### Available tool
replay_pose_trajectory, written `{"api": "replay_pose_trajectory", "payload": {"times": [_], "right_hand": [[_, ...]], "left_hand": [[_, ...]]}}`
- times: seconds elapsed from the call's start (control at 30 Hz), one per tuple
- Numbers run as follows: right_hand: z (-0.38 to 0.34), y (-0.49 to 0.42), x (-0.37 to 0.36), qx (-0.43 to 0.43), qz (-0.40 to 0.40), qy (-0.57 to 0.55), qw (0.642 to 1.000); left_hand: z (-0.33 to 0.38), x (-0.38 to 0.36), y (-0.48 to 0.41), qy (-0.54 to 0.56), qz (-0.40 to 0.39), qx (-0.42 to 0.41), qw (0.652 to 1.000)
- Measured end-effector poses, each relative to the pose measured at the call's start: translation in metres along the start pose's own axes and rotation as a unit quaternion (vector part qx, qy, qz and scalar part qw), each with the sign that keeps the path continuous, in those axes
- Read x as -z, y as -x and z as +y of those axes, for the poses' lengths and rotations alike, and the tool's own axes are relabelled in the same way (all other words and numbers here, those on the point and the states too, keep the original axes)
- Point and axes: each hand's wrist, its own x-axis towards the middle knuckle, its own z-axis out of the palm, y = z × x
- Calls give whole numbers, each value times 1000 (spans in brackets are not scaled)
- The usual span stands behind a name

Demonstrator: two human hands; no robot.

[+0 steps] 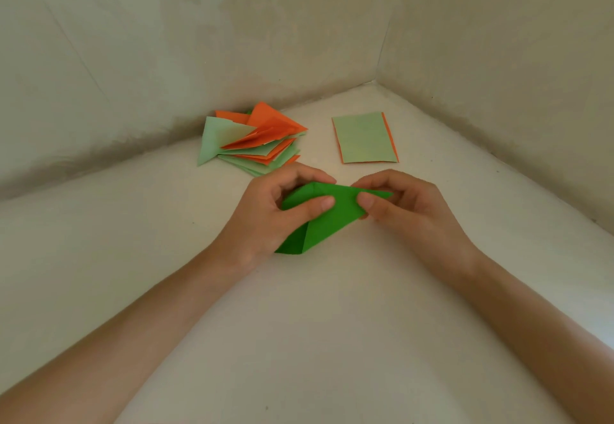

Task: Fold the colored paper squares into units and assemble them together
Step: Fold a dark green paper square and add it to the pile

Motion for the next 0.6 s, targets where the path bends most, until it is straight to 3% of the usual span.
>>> {"api": "replay_pose_trajectory", "payload": {"times": [0.37, 0.43, 0.6], "right_hand": [[-3, 2, -4, -17, 7, 53, 998], [0, 3, -3, -4, 11, 146, 989], [8, -1, -1, 48, 6, 370, 928]], "left_hand": [[-1, 0, 2, -75, 2, -33, 997], [-1, 1, 2, -132, -13, -40, 990], [-5, 1, 3, -261, -64, -37, 963]]}}
